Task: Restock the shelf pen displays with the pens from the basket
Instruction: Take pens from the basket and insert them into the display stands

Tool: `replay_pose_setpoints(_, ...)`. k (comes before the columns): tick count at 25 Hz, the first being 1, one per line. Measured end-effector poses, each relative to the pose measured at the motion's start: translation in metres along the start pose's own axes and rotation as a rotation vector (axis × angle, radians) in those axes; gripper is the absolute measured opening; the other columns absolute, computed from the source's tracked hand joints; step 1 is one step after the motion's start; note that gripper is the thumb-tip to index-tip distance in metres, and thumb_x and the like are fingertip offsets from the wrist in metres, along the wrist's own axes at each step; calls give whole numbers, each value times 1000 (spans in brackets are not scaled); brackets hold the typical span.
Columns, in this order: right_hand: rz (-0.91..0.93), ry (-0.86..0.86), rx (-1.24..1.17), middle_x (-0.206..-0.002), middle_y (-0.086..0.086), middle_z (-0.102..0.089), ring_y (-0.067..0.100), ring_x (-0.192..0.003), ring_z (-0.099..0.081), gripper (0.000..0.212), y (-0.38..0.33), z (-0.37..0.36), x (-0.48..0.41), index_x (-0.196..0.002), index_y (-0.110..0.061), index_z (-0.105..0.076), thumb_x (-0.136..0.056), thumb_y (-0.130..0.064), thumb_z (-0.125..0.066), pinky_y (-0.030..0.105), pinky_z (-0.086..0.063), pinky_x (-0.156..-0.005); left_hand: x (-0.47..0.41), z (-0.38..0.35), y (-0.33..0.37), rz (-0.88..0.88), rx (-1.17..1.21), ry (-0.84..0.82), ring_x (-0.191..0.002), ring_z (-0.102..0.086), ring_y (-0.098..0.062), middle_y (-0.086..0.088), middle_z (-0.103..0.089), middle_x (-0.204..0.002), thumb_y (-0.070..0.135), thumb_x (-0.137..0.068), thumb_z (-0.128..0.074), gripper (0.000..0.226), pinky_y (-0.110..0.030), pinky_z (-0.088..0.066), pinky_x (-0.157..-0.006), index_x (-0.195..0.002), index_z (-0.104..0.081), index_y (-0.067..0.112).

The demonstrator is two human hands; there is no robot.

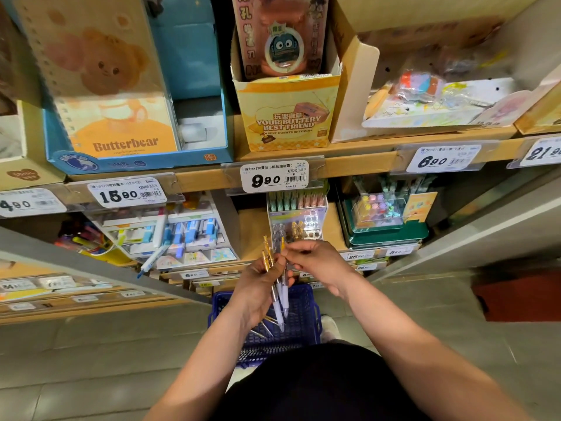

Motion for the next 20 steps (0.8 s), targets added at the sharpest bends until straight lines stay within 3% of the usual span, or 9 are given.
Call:
replay_pose_setpoints(4,72,83,-284,-100,6,-77,15,-88,-73,18,-9,19,3,-107,-13,-73,-89,-11,-73,23,-59,-78,-6,5,1,30,-93,86,-81,-66,-26,-14,-68,-97,21,-99,-62,28,-44,-61,-85,-120,-68,4)
replay_pose_setpoints(7,217,195,-312,-93,6,-78,17,-86,-75,16,-22,50,4,-105,-11,-73,-91,-4,-68,25,-60,-79,-4,8,-3,76,-72,116,-67,-58,-18,-7,-61,-87,24,-102,-58,27,-31,-59,-62,-122,-69,9)
replay_pose_setpoints(9,274,339,-159,-90,3,-79,15,-86,-75,16,-25,71,4,-104,-14,-72,-91,-6,-70,22,-60,-81,-3,9,-6,90,-49,109,-57,-49,-15,-3,-53,-74,26,-105,-53,28,-28,-50,-51,-122,-66,8)
replay_pose_setpoints(12,338,496,168,-87,-5,-77,4,-83,-72,13,-20,84,-1,-103,-18,-74,-91,-14,-73,11,-54,-79,-2,6,-8,100,-5,55,-53,-43,-15,-3,-50,-68,25,-108,-46,27,-27,-41,-47,-119,-61,5)
replay_pose_setpoints(15,394,529,329,-82,-14,-72,-9,-76,-65,9,-11,80,-11,-99,-19,-73,-91,-17,-74,4,-49,-75,0,4,-5,113,23,21,-53,-46,-17,-8,-57,-70,15,-108,-46,25,-27,-42,-48,-124,-60,1)
replay_pose_setpoints(20,373,529,457,-85,-17,-69,-13,-78,-63,14,0,73,-29,-106,-14,-74,-92,-17,-73,0,-46,-74,2,7,0,104,50,-3,-54,-45,-16,-10,-59,-75,12,-106,-38,36,-26,-40,-51,-130,-57,-6)
Point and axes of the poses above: each hand's wrist, its own x-axis away from the middle knuckle, its own z-axis out of the back of the hand, y = z × x, the point moved 6 cm from there along -x, towards the middle knuckle
